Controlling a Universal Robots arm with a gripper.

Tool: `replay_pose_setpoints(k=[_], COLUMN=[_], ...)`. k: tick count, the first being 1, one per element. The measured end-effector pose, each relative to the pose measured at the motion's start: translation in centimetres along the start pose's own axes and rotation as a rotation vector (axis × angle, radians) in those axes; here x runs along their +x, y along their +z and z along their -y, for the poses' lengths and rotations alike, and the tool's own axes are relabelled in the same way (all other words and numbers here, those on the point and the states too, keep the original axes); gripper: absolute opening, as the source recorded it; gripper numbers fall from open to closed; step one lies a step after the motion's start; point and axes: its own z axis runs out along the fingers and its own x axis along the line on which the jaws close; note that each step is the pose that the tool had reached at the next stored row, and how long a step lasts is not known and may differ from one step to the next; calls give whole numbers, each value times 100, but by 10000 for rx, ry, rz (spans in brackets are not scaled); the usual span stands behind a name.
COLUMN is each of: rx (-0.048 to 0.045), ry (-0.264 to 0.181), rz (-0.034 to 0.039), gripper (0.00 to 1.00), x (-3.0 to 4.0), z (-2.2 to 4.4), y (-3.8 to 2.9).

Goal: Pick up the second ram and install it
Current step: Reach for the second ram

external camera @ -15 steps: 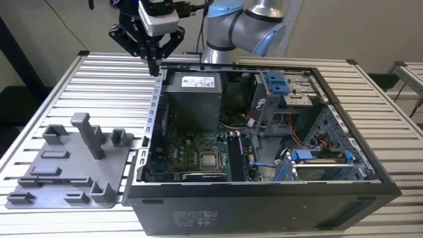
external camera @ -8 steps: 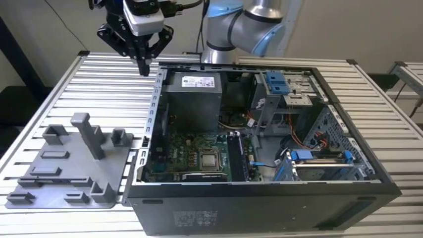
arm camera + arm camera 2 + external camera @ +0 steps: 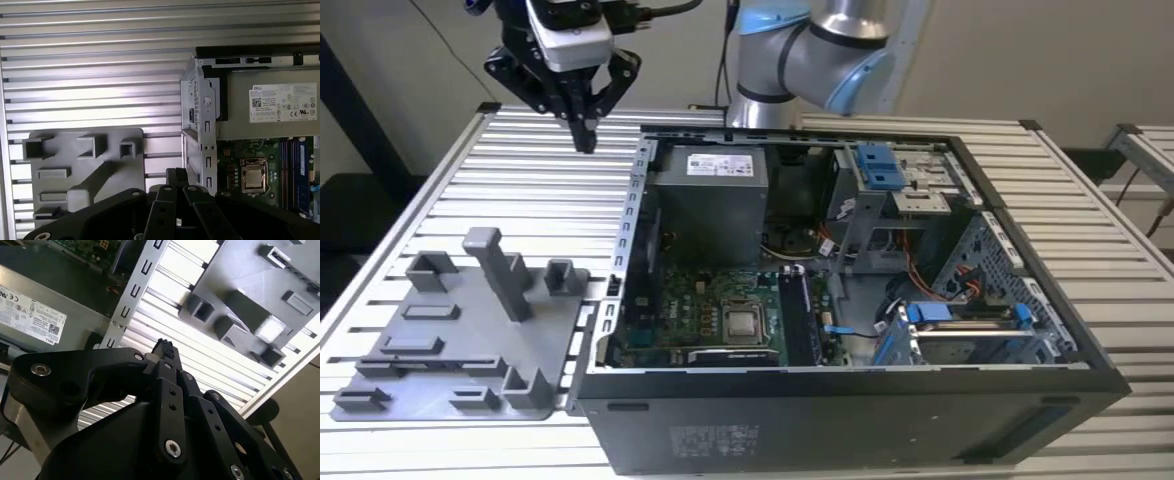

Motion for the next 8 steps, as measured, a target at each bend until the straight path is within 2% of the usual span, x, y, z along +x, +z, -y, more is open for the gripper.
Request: replay_pose_setpoints(k=[8], rx=[0], ry=[-5], rz=[-1], gripper=[11], x=[258], z=[17], y=[-6])
